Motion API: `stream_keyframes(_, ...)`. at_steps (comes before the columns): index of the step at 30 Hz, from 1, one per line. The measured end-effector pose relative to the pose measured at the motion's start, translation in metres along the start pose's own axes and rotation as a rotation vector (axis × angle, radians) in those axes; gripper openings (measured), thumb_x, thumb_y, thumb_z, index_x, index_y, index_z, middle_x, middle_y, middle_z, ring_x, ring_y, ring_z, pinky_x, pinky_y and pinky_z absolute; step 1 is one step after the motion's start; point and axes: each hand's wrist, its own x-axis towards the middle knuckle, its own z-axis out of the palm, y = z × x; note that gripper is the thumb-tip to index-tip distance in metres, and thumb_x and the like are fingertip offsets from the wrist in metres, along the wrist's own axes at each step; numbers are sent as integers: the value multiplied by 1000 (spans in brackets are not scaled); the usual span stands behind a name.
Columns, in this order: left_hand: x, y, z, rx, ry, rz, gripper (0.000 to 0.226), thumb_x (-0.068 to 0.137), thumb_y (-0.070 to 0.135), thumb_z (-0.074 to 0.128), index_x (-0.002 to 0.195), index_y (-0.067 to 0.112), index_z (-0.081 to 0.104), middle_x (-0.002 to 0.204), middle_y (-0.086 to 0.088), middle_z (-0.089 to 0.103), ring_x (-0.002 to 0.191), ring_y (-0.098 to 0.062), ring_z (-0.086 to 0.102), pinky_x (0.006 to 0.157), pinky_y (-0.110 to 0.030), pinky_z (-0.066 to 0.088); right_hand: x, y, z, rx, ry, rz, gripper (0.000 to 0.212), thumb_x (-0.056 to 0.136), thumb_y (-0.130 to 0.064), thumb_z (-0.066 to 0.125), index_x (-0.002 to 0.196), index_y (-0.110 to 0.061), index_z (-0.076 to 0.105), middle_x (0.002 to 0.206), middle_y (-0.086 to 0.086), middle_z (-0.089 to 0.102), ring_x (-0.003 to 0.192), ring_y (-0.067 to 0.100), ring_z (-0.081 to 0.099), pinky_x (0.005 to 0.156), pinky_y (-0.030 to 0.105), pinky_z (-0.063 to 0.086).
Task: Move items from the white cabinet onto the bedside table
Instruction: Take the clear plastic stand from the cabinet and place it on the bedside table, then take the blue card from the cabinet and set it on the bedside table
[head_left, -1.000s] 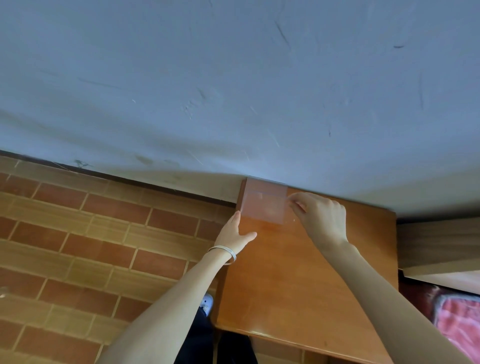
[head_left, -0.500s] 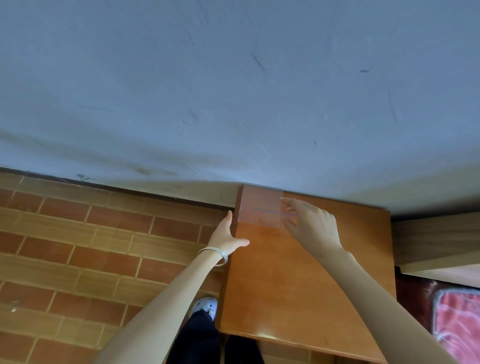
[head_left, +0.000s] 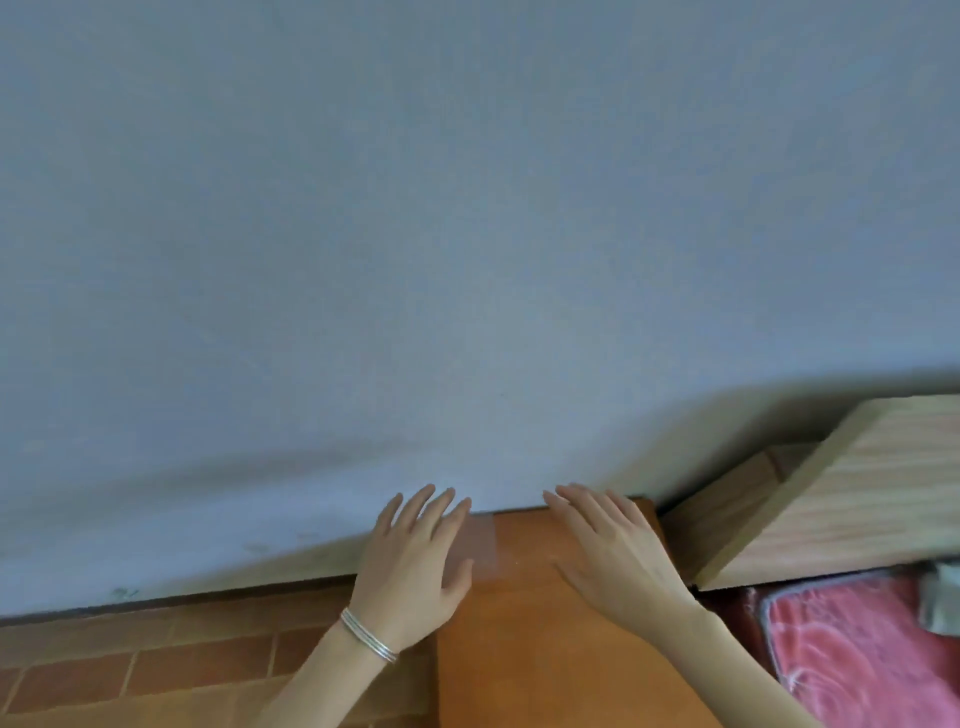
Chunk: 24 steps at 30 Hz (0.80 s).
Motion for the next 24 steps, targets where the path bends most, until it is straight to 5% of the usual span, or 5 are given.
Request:
stream_keyframes(5,40,41,-63,-4,156,328,50,78,43,47,116,17,67,120,-3,63,116,-26,56,102,-44,30,-53,0,-69,-125,89,238,58,78,-49,44,126,-18,54,123,-1,59,118,20,54,98,43,44)
stream_keyframes(13,54,153,-115,-57,172,953,54,79,45,46,120,16,64,122,-6,62,119,-28,53,102,-46,31,-195,-59,-132,-252,214,767,59,85,-53,37,133,-20,48,133,1,54,126,20,47,103,45,40)
stream_keyframes(24,-155,374,-156,-329,94,1804,54,81,47,49,125,18,61,125,-4,61,121,-25,52,100,-48,42,-458,-269,-167,-432,216,1606,60,83,-49,38,132,-17,50,132,4,54,122,22,50,102,44,41)
